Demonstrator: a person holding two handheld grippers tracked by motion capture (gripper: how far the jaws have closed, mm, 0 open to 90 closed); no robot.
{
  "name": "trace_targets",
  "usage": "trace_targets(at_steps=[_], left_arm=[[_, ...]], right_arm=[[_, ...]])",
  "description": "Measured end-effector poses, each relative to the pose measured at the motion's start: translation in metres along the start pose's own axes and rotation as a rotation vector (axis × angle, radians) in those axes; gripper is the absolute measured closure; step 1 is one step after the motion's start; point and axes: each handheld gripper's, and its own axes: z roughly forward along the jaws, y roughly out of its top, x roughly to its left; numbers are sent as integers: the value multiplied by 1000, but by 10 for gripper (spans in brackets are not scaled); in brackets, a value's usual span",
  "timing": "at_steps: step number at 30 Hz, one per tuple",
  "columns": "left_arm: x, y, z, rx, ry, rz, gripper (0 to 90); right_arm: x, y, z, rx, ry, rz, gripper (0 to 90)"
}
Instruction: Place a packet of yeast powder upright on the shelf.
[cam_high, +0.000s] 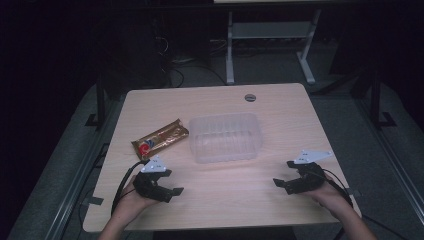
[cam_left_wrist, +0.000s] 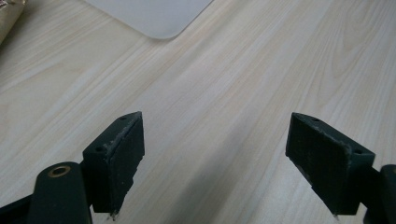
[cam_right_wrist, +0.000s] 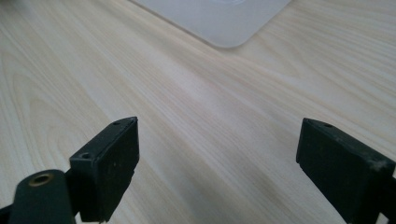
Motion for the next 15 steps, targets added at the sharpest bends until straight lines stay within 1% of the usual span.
trace_targets(at_steps=[3,4,6,7,8,9,10,11,12,13,14,15], left_arm=[[2,1,0,12,10,6,214],[4,1,-1,15,13,-3,224],[5,2,-2,19,20,-1,237],[6,3,-3,20,27,3,267],[7,5,-4,16,38,-18,316],[7,5,-4,16,38,-18,355],[10,7,-4,22,55,-12,355],[11,9,-4,24,67,-14,392],[13,11,-5,30,81,-11,463],[15,13,-5,30,93,-9,463],[18,16,-6,31,109,-10,513],[20,18,-6,27,115,-13,562]], right_arm=[[0,0,-1,-5,1,10,129],[-1,-1,-2,-2,-3,6,129],[-1,-2,-2,0,-6,16,129],[-2,-2,-2,-2,-6,20,129],[-2,-2,-3,-9,-2,27,131],[-2,-2,-3,-9,-2,27,131],[-3,-3,-3,-10,0,29,131],[-3,-3,-3,-7,1,32,132],[-3,-4,-2,-4,-1,30,133],[-3,-4,-2,-4,-1,30,133],[-3,-4,-2,9,-4,24,133],[-2,-3,-2,11,-10,17,133]])
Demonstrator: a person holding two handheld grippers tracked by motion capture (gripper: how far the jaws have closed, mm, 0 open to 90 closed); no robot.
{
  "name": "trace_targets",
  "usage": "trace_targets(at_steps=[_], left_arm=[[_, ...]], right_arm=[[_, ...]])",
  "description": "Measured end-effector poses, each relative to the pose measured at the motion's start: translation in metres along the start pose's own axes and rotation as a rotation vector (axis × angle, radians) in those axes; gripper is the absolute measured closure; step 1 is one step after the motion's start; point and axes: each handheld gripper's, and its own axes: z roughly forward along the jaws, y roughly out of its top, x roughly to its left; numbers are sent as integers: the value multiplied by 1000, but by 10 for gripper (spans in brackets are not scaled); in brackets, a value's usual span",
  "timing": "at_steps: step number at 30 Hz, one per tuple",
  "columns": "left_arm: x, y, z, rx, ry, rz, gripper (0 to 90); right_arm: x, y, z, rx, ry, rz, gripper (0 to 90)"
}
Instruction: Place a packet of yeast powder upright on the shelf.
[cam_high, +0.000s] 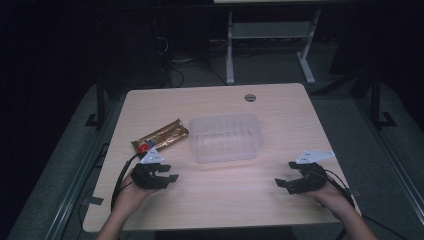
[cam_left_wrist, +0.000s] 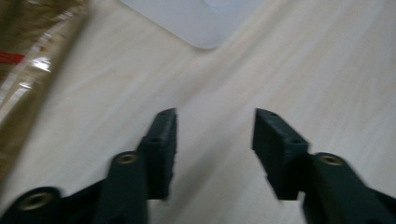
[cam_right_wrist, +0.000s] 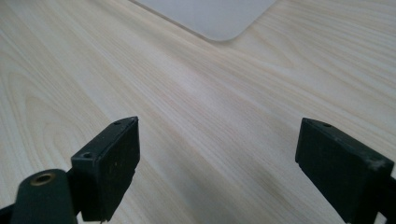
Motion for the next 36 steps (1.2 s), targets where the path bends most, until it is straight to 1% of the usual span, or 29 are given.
trace_targets(at_steps=[1,2,4,5,7,8,9,10,12,13,15,18,19,20,21,23,24,26,28,30,31,33,34,35,36], left_arm=[[2,2,-1,-6,2,-2,645],[4,4,-2,-10,7,-7,645],[9,9,-3,-21,17,-17,723],[11,12,-3,-25,16,-37,761],[16,17,-3,-23,22,-46,824],[18,19,-3,-23,25,-41,848],[24,24,-2,-34,26,-54,895],[24,24,-2,-34,26,-54,896],[28,30,-2,-28,36,-52,897],[31,33,-1,-36,41,-62,897],[36,37,-1,-41,48,-63,897],[42,45,0,-53,70,-69,897],[44,47,1,-56,74,-76,898],[47,49,2,-61,82,-76,898],[50,52,3,-57,100,-74,898],[55,54,5,-60,112,-81,898],[58,55,7,-60,114,-92,898],[63,56,10,-49,134,-93,898],[69,57,12,-48,147,-105,898],[75,58,15,-50,157,-122,898],[77,58,17,-51,160,-132,898],[83,58,20,-43,179,-138,898],[86,58,22,-45,179,-146,898],[89,57,25,-37,189,-152,898],[91,56,27,-22,199,-150,898]], right_arm=[[2,1,-1,-1,-3,-2,134],[2,1,-1,-1,-3,-2,134],[4,2,-2,-2,-1,-2,134],[5,3,-2,-3,-1,-1,134],[7,2,-2,-2,0,1,134],[7,2,-2,3,3,-2,134],[8,2,0,5,1,-9,134],[8,2,0,5,1,-9,134],[7,2,0,11,4,-4,134],[7,2,0,13,5,-6,134],[7,1,0,12,5,-6,135],[7,1,1,27,-8,3,135],[6,1,1,26,-10,2,135],[6,1,1,26,-11,3,135],[5,1,2,21,-16,-3,135],[5,1,2,22,-18,1,135],[5,0,2,21,-20,-1,135],[6,-1,1,26,-16,-2,135],[5,-3,1,28,-20,-7,135],[4,-3,0,32,-21,0,135],[3,-3,0,23,-24,-1,135],[3,-2,-1,21,-22,2,135],[3,-2,-1,21,-22,2,135],[3,-3,0,22,-21,-2,135],[4,-3,0,22,-19,-2,135]])
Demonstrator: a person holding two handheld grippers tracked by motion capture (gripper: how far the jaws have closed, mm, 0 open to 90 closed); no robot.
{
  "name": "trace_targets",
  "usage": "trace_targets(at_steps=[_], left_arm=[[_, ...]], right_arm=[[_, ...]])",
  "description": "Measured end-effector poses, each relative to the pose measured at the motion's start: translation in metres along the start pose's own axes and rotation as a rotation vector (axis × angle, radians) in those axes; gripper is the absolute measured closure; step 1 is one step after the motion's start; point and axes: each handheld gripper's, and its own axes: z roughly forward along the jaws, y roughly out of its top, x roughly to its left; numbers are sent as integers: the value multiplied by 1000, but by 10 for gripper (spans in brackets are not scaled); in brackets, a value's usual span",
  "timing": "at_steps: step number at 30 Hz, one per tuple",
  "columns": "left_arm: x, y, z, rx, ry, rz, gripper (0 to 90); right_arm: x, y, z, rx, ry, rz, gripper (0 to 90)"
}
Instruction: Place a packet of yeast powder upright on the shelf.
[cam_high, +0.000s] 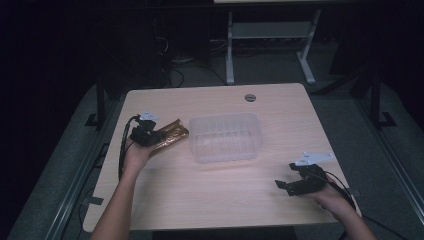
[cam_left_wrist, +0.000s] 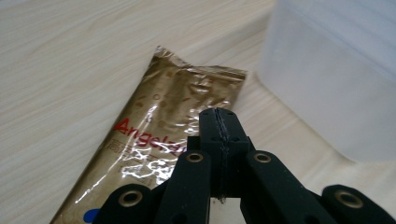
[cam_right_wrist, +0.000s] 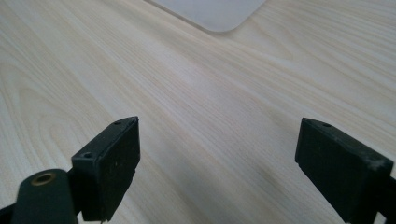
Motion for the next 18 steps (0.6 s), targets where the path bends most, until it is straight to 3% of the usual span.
trace_targets(at_steps=[1,5,18], left_arm=[[3,-1,3,16,15,7,898],[14,-7,14,43,38,-31,898],[19,-14,31,99,80,-35,899]], right_arm=[[0,0,0,3,3,5,135],[-1,-1,1,4,3,5,135],[-1,-2,-1,2,1,8,136]])
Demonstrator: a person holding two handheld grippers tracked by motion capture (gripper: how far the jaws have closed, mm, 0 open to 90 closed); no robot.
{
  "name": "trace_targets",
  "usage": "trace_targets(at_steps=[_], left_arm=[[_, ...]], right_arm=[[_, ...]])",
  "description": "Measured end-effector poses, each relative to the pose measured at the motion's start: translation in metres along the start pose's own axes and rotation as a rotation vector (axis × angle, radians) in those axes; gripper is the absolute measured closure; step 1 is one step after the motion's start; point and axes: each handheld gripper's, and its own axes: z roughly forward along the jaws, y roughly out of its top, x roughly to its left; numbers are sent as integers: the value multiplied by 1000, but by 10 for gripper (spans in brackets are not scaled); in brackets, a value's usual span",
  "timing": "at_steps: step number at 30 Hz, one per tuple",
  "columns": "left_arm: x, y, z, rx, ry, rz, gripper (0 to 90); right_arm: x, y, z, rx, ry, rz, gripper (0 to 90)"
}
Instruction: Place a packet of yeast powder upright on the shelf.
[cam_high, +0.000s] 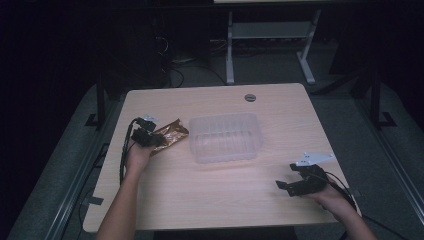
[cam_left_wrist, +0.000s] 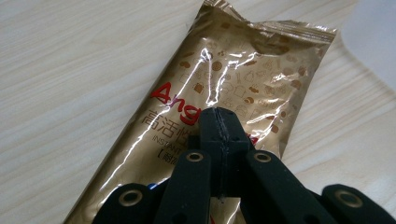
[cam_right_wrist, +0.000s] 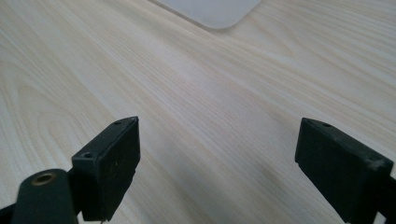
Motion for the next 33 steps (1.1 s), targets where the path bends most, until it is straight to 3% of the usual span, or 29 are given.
trace_targets(at_steps=[8,13,19,23,31,33], left_arm=[[2,-1,5,26,17,-1,900],[5,-4,6,43,3,-16,900],[4,-5,5,69,-5,-2,900],[3,-8,3,91,-52,5,900],[4,-18,-5,107,-72,12,900],[7,-22,-9,114,-101,2,900]], right_arm=[[0,-1,0,5,-2,2,137],[1,-1,1,7,1,10,137],[1,-1,1,6,2,-3,137],[1,-1,1,8,1,1,137],[0,-1,0,5,-1,2,137],[1,-1,0,8,-2,10,137]])
